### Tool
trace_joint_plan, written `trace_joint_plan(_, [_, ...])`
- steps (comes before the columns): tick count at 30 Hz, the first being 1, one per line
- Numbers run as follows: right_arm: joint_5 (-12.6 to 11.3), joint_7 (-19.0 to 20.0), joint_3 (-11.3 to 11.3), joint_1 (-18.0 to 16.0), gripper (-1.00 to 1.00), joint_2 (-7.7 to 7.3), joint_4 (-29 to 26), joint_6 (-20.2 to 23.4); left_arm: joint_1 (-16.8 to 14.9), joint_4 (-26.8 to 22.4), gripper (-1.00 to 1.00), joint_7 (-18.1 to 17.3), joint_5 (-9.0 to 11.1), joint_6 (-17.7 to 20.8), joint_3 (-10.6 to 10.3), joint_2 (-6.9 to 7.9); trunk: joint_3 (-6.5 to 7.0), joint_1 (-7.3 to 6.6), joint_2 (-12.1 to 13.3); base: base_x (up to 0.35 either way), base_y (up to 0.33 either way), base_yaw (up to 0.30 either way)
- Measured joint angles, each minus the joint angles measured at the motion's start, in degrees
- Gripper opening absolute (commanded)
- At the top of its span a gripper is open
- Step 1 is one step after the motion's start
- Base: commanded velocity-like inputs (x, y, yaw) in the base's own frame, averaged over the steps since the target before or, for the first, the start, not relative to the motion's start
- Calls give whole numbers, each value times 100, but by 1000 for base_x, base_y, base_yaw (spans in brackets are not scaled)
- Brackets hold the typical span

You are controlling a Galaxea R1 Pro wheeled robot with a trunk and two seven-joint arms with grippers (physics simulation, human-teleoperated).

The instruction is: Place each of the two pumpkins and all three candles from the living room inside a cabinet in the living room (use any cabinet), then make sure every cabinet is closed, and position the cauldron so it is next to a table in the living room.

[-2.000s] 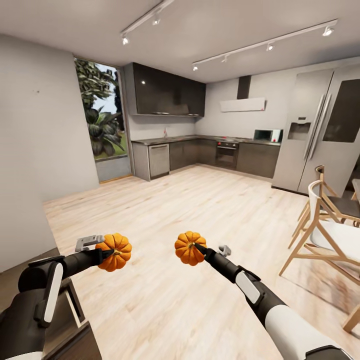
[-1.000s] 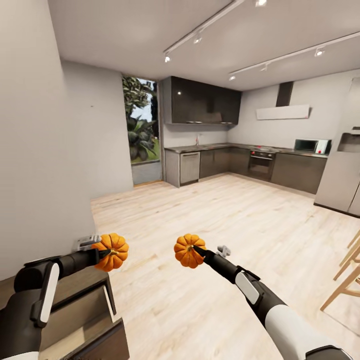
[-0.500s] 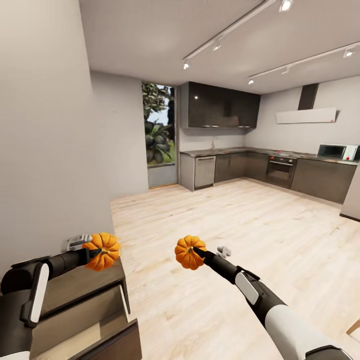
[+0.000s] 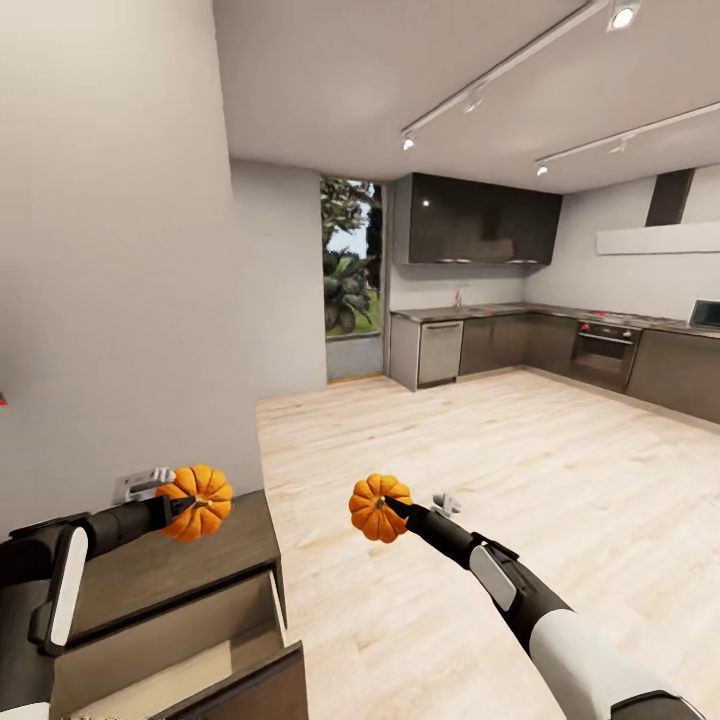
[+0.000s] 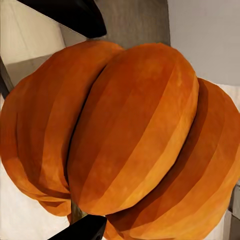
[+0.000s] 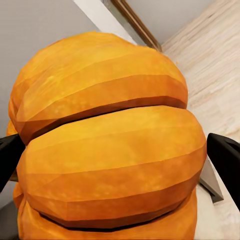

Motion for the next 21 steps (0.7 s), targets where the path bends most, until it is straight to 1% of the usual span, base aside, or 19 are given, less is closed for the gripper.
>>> trace_joint_plan(21, [9, 8, 0, -2, -100, 0, 0, -4, 0, 0, -100, 0, 12, 1, 0, 0, 519, -462, 843, 0, 0, 217])
